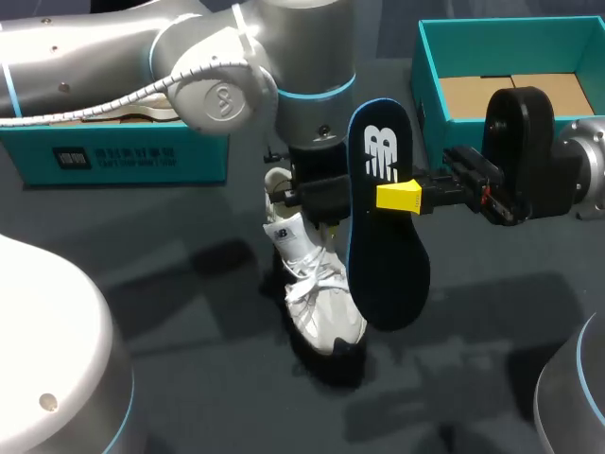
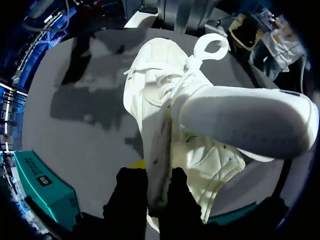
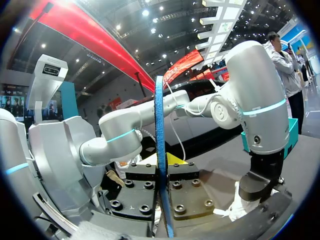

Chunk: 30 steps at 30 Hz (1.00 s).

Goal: Take the shoe out of the shoebox, open the shoe tongue, remove and reinsert the insole, then place the shoe into the shoebox

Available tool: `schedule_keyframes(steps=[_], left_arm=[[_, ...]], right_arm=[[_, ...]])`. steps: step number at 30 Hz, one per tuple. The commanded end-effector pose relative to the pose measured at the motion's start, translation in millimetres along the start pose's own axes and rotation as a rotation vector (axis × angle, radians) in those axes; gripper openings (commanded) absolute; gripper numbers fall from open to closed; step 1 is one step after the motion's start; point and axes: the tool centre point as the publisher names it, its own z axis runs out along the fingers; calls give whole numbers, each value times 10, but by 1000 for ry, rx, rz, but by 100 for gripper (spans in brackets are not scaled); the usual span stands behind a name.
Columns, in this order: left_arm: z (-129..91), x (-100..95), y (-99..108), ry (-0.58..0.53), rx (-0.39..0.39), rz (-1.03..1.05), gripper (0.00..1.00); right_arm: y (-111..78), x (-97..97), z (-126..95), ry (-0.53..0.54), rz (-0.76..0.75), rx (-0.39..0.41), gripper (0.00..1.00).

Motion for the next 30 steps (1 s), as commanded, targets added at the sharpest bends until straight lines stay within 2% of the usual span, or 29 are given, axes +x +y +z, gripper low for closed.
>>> schedule_keyframes(steps=[1, 18, 30], left_arm=[[47, -29, -96, -4, -53, 125, 0], [279, -123, -150, -1, -52, 197, 0], [535, -187, -107, 30, -25, 198, 0]], right_arm=[[-9, 10, 7, -3, 1, 0, 0], [-9, 10, 7, -3, 1, 0, 0], [-9, 10, 7, -3, 1, 0, 0]])
